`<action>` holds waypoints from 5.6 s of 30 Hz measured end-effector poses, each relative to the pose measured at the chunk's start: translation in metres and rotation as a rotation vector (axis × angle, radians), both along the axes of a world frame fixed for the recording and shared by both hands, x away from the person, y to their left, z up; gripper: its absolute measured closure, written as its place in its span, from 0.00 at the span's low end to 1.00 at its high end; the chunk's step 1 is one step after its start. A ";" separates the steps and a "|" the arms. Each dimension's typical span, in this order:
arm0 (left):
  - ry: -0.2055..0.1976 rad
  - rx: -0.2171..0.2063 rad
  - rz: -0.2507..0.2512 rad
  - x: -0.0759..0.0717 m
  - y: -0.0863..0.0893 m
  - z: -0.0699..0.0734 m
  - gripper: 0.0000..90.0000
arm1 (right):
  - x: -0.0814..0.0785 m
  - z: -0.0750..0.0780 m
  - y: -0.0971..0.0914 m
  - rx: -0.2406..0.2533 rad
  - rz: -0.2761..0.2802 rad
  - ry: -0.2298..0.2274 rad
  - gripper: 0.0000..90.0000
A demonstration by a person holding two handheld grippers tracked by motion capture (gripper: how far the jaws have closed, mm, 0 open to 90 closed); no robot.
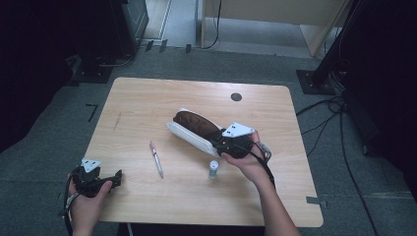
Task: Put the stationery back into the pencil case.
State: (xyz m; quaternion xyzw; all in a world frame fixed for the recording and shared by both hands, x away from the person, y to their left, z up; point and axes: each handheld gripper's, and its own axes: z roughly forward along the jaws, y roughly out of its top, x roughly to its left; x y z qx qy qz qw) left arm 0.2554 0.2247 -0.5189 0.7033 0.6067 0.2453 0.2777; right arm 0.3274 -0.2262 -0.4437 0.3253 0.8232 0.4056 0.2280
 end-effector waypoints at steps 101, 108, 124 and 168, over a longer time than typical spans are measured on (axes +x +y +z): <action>0.000 0.000 -0.002 0.000 0.000 0.000 0.00 | -0.040 0.012 -0.038 0.083 0.048 0.005 0.76; -0.001 -0.001 -0.006 0.001 0.000 0.000 0.00 | -0.060 0.013 -0.039 0.137 0.063 0.015 0.71; -0.001 0.000 -0.007 0.002 0.000 0.000 0.00 | -0.075 0.006 -0.032 0.249 0.096 0.056 0.57; -0.001 0.000 -0.007 0.002 0.000 0.000 0.00 | -0.079 -0.021 -0.007 0.168 0.105 0.067 0.74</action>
